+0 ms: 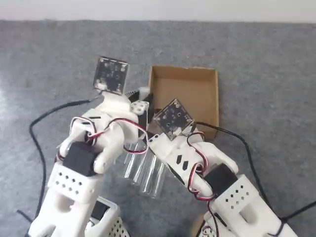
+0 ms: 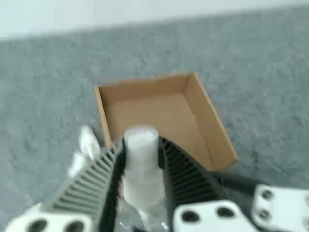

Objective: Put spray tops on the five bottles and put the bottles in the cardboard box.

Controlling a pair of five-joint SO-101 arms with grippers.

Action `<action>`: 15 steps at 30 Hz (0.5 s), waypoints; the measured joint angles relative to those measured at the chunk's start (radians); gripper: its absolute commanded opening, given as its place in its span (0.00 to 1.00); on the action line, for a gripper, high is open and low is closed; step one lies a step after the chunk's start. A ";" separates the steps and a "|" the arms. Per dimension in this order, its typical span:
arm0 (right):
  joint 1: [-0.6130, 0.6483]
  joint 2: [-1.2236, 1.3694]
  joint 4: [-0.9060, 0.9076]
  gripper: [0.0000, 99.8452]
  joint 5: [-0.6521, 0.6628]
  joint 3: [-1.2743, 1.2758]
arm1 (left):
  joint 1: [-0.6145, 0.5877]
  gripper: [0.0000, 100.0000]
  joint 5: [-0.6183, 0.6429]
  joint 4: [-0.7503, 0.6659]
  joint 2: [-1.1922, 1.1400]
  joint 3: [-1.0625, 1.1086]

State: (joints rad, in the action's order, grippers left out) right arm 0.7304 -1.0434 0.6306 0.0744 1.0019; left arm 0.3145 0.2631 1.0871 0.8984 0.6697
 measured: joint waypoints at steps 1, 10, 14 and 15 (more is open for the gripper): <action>-0.002 0.000 0.000 0.01 -0.009 0.000 | 0.000 0.01 -0.003 -0.008 0.018 0.014; -0.011 0.000 -0.002 0.01 -0.020 0.000 | 0.002 0.11 -0.009 -0.170 0.212 0.233; -0.015 -0.002 -0.002 0.01 -0.020 0.034 | -0.005 0.14 -0.009 -0.163 0.215 0.256; -0.015 -0.002 -0.002 0.01 -0.020 0.041 | -0.008 0.14 -0.009 -0.161 0.213 0.258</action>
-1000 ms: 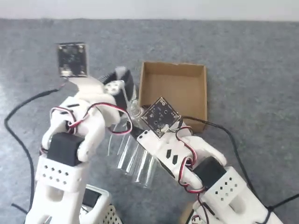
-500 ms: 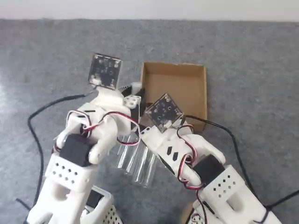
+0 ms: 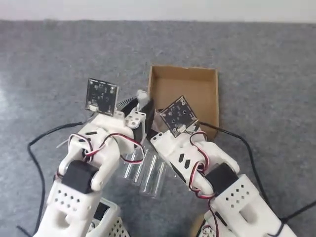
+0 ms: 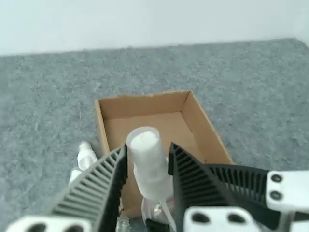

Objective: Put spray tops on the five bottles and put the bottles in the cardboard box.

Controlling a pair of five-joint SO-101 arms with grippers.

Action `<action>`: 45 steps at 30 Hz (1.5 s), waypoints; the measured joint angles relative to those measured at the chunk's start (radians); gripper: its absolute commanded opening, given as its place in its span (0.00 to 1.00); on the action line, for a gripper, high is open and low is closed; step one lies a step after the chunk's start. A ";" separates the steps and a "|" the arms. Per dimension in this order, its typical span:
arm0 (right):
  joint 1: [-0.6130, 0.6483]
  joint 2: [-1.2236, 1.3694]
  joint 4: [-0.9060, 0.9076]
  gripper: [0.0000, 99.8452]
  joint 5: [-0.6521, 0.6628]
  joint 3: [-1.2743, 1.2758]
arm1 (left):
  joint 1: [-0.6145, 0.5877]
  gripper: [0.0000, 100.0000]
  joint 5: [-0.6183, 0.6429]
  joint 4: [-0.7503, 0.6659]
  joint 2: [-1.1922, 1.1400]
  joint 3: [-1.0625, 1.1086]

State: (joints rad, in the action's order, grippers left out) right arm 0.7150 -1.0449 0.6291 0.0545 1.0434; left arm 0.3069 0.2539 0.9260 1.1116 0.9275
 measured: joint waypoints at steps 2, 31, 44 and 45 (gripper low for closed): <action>0.000 0.000 -0.011 0.01 0.000 0.015 | 0.003 0.14 -0.003 0.011 0.002 0.003; -0.157 0.167 -0.206 0.01 -0.006 -0.117 | -0.236 0.22 -0.158 0.235 0.180 -0.025; -0.150 0.733 0.167 0.01 -0.166 -0.775 | -0.041 0.32 -0.224 0.098 0.494 0.344; -0.144 0.733 0.212 0.01 -0.169 -0.799 | -0.040 0.32 -0.226 0.071 0.482 0.358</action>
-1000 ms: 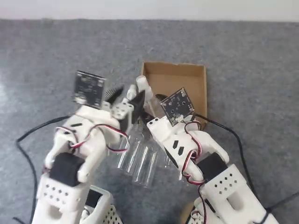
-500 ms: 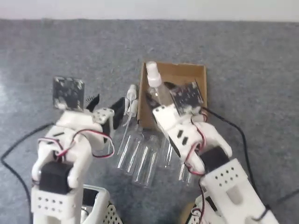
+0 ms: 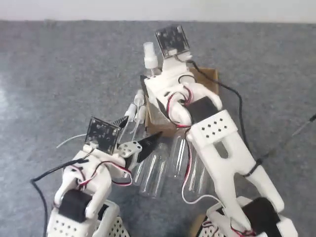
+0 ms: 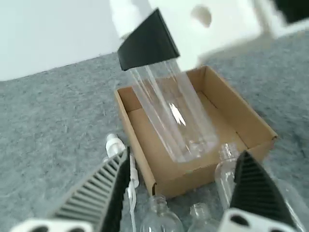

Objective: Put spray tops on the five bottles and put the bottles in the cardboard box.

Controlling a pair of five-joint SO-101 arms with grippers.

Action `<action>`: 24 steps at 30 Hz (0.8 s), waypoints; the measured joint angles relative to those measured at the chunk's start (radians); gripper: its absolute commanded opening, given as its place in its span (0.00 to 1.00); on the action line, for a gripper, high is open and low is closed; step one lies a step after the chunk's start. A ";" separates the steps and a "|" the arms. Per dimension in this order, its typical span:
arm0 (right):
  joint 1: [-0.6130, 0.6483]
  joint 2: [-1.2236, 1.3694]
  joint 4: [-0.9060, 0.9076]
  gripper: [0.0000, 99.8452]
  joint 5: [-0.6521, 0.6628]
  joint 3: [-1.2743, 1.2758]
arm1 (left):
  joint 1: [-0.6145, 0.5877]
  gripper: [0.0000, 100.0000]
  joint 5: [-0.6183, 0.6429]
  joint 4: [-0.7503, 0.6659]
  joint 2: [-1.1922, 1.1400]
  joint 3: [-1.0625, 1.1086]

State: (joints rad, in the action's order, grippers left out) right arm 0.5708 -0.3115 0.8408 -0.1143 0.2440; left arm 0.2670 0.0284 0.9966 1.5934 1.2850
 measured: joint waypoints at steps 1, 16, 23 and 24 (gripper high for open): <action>0.011 0.000 0.041 0.01 -0.003 -0.017 | 0.000 0.32 -0.009 -0.025 -0.025 0.006; 0.043 -0.210 0.118 0.01 0.035 0.095 | -0.048 0.28 -0.048 -0.144 -0.181 0.009; -0.066 -0.094 -0.229 0.01 0.046 0.178 | -0.121 0.09 -0.048 -0.144 -0.181 0.009; -0.084 -0.052 -0.292 0.01 0.048 0.181 | -0.153 0.05 -0.048 -0.144 -0.181 0.009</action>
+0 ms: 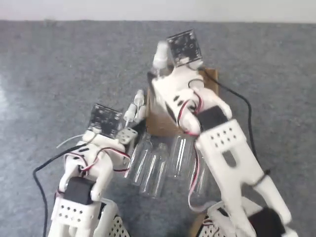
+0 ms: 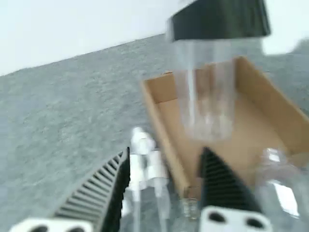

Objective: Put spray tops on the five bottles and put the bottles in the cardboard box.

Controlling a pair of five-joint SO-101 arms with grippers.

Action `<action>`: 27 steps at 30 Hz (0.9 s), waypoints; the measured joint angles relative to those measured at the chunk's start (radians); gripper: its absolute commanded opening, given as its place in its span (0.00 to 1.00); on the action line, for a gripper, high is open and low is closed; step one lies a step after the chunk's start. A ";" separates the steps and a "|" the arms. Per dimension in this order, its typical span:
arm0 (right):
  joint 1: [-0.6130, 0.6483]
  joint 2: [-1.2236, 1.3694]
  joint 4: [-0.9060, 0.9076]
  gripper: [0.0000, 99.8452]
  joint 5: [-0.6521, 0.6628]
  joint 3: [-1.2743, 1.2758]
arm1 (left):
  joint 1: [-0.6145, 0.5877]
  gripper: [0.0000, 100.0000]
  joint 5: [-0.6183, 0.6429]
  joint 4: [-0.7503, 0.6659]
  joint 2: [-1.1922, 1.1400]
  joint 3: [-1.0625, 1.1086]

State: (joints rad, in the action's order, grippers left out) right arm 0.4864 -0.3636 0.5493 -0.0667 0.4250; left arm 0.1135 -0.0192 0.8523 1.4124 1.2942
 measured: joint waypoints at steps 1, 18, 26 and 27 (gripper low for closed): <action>-0.017 0.040 -0.061 0.01 0.000 0.000 | -0.034 0.01 0.000 0.000 0.000 0.000; -0.066 0.460 -0.542 0.01 0.075 0.003 | -0.147 0.01 0.041 0.000 0.000 -0.003; -0.086 0.468 -0.784 0.00 0.103 0.146 | -0.150 0.01 0.041 0.000 0.000 -0.003; -0.086 0.476 -0.810 0.00 0.103 0.150 | -0.149 0.01 0.041 0.000 0.000 -0.003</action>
State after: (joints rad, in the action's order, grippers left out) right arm 0.4005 0.1120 -0.2608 0.0361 0.5754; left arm -0.0353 0.0222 0.8523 1.4124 1.2912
